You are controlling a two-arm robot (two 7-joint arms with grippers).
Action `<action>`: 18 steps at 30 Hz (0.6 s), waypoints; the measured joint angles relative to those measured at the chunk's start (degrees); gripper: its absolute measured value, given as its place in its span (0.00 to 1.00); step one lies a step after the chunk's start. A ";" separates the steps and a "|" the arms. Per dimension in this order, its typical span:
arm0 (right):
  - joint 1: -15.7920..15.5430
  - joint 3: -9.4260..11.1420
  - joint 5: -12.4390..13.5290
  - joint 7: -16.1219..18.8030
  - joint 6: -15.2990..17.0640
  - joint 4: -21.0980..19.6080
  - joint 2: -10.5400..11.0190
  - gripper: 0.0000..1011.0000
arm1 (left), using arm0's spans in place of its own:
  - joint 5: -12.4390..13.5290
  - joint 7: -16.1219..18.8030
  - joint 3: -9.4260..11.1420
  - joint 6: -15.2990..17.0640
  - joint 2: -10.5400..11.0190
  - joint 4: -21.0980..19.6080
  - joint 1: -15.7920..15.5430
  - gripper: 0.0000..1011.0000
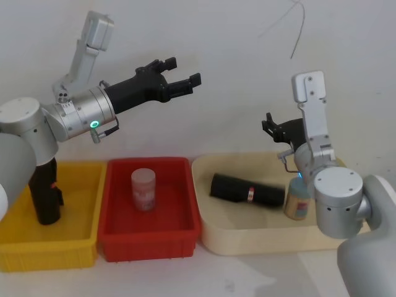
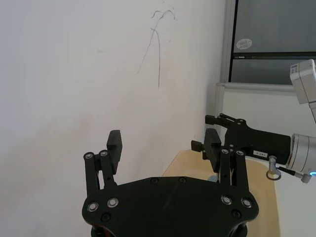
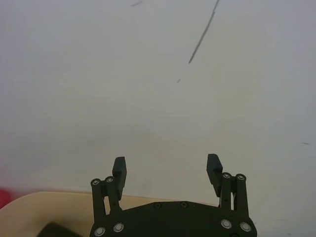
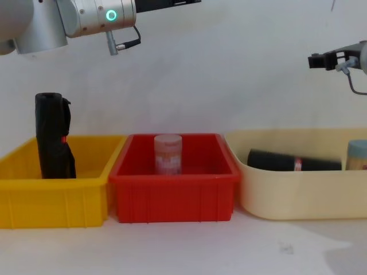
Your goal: Pick up the garbage bag with the one hand and transfer it to the other hand.
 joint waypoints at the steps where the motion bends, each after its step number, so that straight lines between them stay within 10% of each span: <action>1: -0.08 0.03 -0.01 -0.01 0.08 -0.12 0.06 0.99 | 0.00 0.00 0.00 0.00 0.00 0.00 0.00 0.99; 18: -1.15 0.55 -0.11 -0.14 0.88 -1.64 0.72 0.99 | 0.00 0.00 0.00 0.00 0.00 0.00 0.00 0.99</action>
